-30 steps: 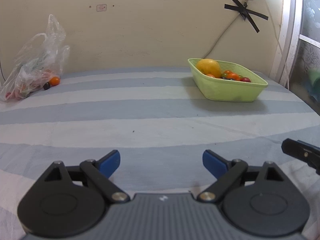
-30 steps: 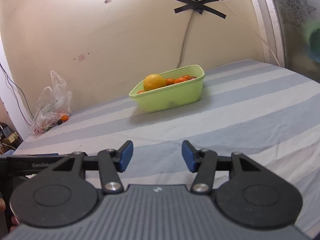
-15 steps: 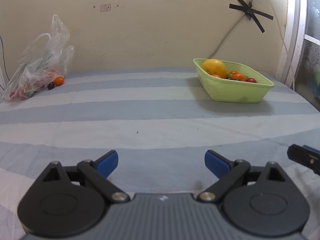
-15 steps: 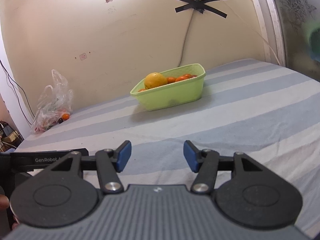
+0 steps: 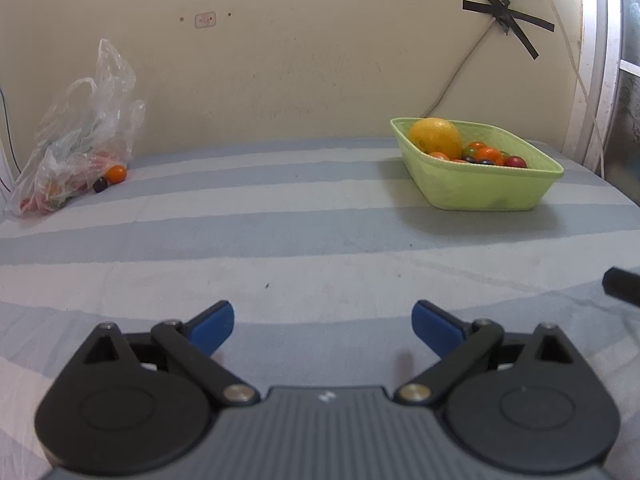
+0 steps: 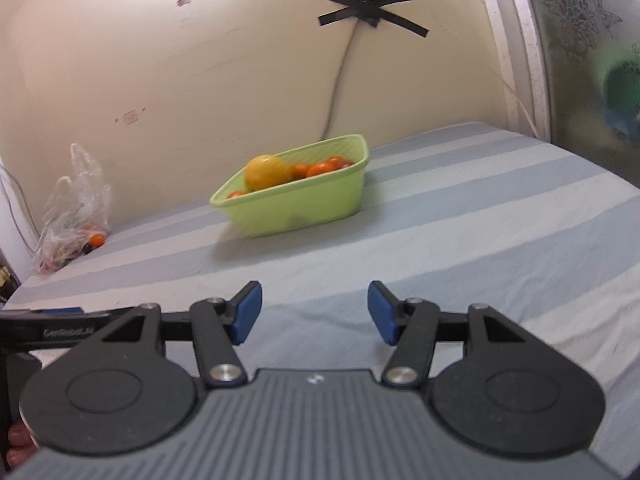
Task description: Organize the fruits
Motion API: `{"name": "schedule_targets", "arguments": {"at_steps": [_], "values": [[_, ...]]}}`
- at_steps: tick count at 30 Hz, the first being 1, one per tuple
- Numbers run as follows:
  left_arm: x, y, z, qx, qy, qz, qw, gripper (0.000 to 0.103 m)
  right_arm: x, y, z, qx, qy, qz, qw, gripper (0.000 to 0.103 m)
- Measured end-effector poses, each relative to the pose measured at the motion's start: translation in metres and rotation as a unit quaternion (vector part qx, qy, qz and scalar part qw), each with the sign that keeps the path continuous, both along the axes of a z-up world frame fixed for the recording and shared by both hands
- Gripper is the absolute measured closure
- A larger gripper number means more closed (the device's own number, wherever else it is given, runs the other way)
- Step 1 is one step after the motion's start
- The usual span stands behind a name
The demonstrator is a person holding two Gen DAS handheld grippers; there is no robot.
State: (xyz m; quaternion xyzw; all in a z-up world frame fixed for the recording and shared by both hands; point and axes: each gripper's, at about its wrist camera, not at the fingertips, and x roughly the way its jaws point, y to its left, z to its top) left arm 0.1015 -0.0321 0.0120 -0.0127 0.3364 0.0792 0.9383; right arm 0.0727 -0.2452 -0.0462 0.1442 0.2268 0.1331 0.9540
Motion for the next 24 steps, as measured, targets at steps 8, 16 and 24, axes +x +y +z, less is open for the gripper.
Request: {"name": "schedule_targets", "arguments": {"at_steps": [8,16,24], "values": [[0.003,-0.002,0.000,0.016,0.005,0.010,0.9998,0.000,0.002,-0.011,-0.005,0.017,0.012,-0.013,1.000,0.033],[-0.006,0.001,0.006,0.052,-0.011,0.022,0.9983,0.000,-0.006,-0.001,-0.003,0.022,0.018,0.000,1.000,0.033],[-0.016,0.007,0.020,0.064,-0.036,0.020,0.9971,0.000,-0.010,0.007,0.000,0.023,0.016,0.008,1.000,0.033]]}}
